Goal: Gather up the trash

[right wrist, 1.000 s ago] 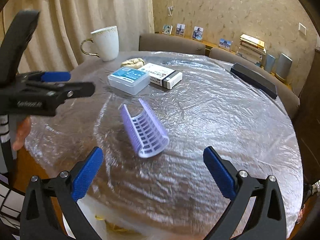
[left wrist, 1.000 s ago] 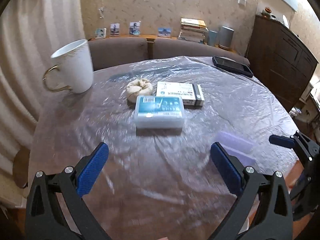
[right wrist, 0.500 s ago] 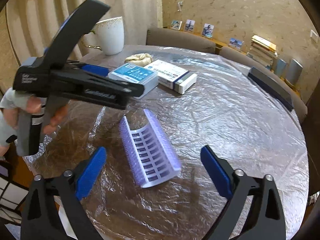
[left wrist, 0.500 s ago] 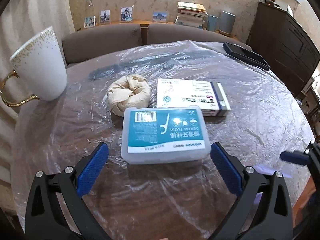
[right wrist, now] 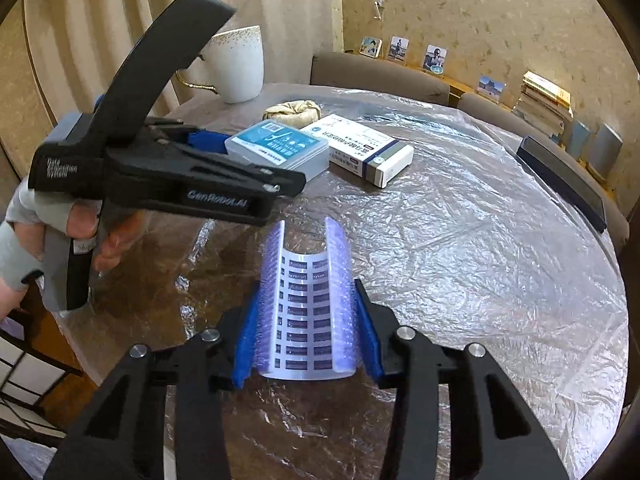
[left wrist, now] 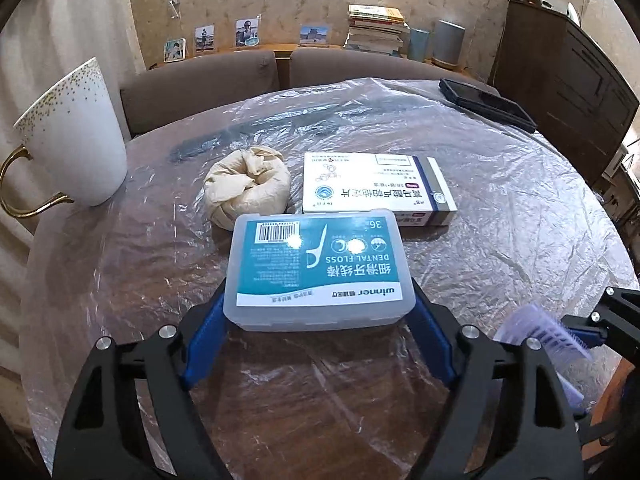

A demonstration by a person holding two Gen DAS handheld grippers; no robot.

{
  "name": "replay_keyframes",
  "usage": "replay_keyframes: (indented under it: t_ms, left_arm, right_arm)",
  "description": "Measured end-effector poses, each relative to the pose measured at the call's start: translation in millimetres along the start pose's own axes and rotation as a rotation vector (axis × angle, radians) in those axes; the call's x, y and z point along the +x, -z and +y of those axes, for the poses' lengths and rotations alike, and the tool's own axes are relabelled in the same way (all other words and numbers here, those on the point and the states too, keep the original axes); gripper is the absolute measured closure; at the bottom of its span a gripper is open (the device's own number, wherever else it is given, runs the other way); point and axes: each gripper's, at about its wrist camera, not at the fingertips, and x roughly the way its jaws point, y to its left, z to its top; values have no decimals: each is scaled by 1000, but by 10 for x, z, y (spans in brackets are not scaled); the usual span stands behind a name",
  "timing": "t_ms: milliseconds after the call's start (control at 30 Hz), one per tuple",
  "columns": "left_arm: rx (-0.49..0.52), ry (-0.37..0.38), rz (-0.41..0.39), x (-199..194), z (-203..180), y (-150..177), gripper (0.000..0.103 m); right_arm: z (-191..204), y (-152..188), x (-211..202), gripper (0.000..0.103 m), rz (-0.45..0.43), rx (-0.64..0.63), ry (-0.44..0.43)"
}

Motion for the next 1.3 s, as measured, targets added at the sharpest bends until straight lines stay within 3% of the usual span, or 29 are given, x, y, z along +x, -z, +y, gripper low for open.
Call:
replay_keyframes:
  t_ms: [800, 1300]
  left_arm:
    - [-113, 45, -56, -656, 106, 411, 20]
    - [-165, 12, -96, -1038, 134, 820, 20]
  right_arm:
    - [4, 43, -299, 61, -49, 142, -72]
    - [164, 81, -431, 61, -46, 193, -13]
